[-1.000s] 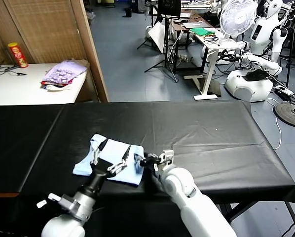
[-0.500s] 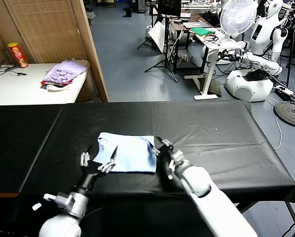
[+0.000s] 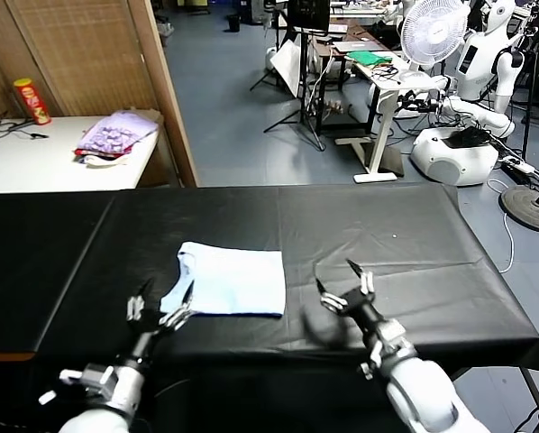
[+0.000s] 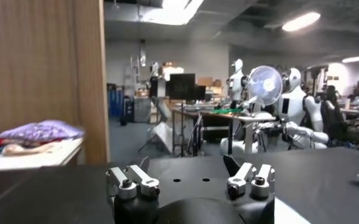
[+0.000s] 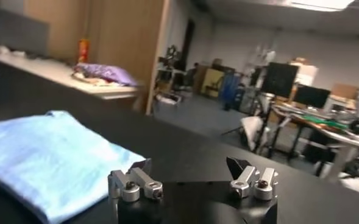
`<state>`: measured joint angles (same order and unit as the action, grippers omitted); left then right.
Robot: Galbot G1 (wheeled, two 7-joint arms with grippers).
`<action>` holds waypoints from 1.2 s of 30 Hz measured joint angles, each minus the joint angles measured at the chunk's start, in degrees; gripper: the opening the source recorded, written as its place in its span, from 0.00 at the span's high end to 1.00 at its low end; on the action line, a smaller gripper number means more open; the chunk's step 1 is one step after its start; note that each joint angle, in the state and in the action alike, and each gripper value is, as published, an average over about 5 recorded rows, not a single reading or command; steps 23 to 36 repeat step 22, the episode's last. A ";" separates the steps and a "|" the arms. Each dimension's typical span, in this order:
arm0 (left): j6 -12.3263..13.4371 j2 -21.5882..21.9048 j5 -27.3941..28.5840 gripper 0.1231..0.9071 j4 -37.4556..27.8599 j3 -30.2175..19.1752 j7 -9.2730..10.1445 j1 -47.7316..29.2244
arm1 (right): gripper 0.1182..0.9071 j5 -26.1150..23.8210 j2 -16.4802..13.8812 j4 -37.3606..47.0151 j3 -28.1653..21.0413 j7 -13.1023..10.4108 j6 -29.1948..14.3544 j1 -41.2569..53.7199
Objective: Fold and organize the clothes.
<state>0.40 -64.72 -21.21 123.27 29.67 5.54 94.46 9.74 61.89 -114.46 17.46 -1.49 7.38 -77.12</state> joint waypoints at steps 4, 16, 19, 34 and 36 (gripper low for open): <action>-4.16 0.06 -3.54 0.14 1.20 1.92 3.06 4.20 | 0.14 1.86 1.13 -4.69 3.13 -4.41 1.26 -7.96; -10.50 0.64 -8.31 0.14 6.19 7.58 4.18 12.59 | 0.14 3.15 3.21 -14.01 5.51 -10.57 4.74 -21.67; -10.87 0.53 -8.33 0.14 6.30 7.92 4.10 12.84 | 0.14 3.15 3.27 -14.55 5.62 -10.66 4.76 -22.48; -10.87 0.47 -8.39 0.14 6.31 8.12 4.00 12.90 | 0.14 3.15 3.29 -14.79 5.67 -10.69 4.77 -22.83; -10.87 0.47 -8.39 0.14 6.31 8.12 4.00 12.90 | 0.14 3.15 3.29 -14.79 5.67 -10.69 4.77 -22.83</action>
